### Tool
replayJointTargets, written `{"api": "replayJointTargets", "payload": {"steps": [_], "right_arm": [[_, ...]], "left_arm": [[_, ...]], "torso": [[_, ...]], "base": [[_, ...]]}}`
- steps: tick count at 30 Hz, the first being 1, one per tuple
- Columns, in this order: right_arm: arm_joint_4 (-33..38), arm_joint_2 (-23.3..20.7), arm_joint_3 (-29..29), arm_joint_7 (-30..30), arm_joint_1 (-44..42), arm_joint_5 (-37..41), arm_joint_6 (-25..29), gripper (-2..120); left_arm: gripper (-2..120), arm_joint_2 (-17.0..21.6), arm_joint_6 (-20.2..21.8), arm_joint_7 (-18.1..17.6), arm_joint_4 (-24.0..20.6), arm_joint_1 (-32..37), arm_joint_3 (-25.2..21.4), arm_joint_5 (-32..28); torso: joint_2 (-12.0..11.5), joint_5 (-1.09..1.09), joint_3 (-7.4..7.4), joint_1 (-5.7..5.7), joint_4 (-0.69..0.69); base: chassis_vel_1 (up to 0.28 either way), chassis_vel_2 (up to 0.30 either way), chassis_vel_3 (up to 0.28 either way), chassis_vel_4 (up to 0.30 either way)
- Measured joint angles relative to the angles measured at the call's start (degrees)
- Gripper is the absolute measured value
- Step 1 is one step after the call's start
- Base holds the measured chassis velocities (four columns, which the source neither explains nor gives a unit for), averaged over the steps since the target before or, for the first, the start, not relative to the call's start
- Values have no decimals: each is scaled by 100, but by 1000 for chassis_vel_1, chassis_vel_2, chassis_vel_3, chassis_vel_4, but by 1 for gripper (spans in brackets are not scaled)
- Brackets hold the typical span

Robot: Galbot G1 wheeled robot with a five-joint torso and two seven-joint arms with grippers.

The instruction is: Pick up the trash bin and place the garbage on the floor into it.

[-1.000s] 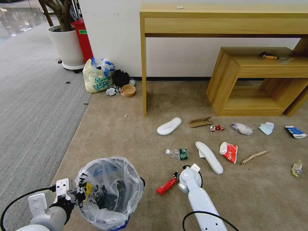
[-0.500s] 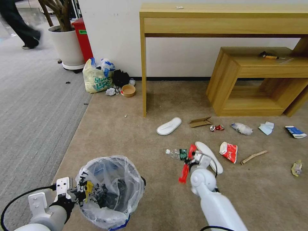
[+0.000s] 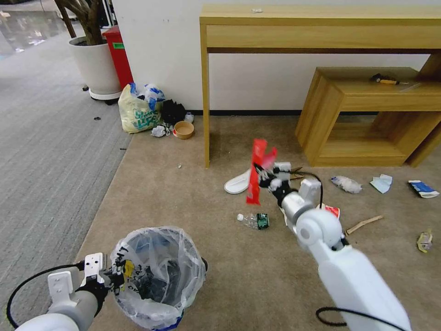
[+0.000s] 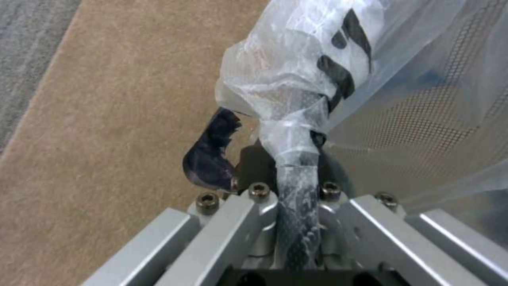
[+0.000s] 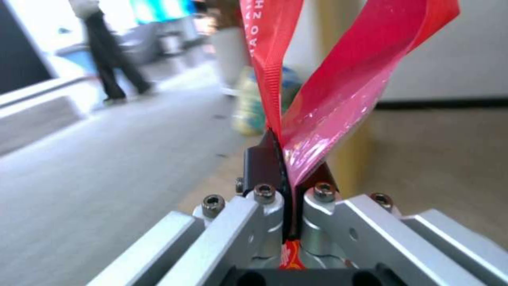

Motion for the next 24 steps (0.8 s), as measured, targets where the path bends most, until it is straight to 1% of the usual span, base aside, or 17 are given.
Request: {"api": "replayJointTargets", "payload": {"steps": [1, 4, 5, 8, 9, 11, 12, 14, 15, 17, 20, 21, 24], "right_arm": [[0, 0, 0, 0, 0, 0, 0, 0], [266, -170, -541, -282, 611, 386, -28, 0], [266, -170, -541, -282, 611, 386, -28, 0], [512, -239, -1122, -442, 1073, 853, -126, 0], [512, -239, -1122, -442, 1073, 853, -126, 0], [538, -222, -1551, -574, 1348, 1044, -141, 0], [538, -222, -1551, -574, 1348, 1044, -141, 0], [493, -193, -1889, -742, 1536, 1067, -137, 0], [411, -158, -2108, -934, 1672, 994, -133, 0], [357, -134, -2207, -1036, 1736, 928, -129, 0], [162, 104, -2660, -1266, 1937, 786, -124, 0], [162, 104, -2660, -1266, 1937, 786, -124, 0], [-91, 524, -3058, -1351, 1979, 570, -85, 0]], "left_arm": [[0, 0, 0, 0, 0, 0, 0, 0], [0, 119, 4, -102, 91, -221, 139, -228], [0, 119, 4, -102, 91, -221, 139, -228], [0, 231, 6, -183, 209, -470, 227, -449], [0, 231, 6, -183, 209, -470, 227, -449], [0, 303, 7, -208, 264, -564, 257, -534], [0, 303, 7, -208, 264, -564, 257, -534], [0, 366, 7, -211, 302, -617, 278, -555], [0, 406, 7, -207, 325, -644, 292, -562], [0, 425, 7, -205, 337, -658, 297, -566], [0, 517, 7, -198, 402, -745, 338, -605], [0, 517, 7, -198, 402, -745, 338, -605], [0, 600, 8, -197, 428, -812, 405, -686]], "torso": [[0, 0, 0, 0, 0], [0, -2, 0, 0, 1], [0, -2, 0, 0, 1], [0, -2, 0, 0, 0], [0, -2, 0, 0, 0], [0, -2, 0, 0, 0], [0, -2, 0, 0, 0], [0, -1, 0, 0, 1], [0, -2, 0, 0, 1], [0, -2, 0, 0, 1], [0, -2, 0, 0, 0], [0, -2, 0, 0, 0], [0, -2, 0, 0, 1]], "base": [[0, 0, 0, 0], [0, 0, 0, 0], [0, 0, 0, 0], [0, 0, 0, 0], [0, 0, 0, 0], [0, 0, 0, 0], [0, 0, 0, 0], [0, 0, 0, 0], [0, 0, 0, 0], [0, 0, 0, 0], [0, 0, 0, 0], [0, 0, 0, 0], [0, 0, 0, 0]]}}
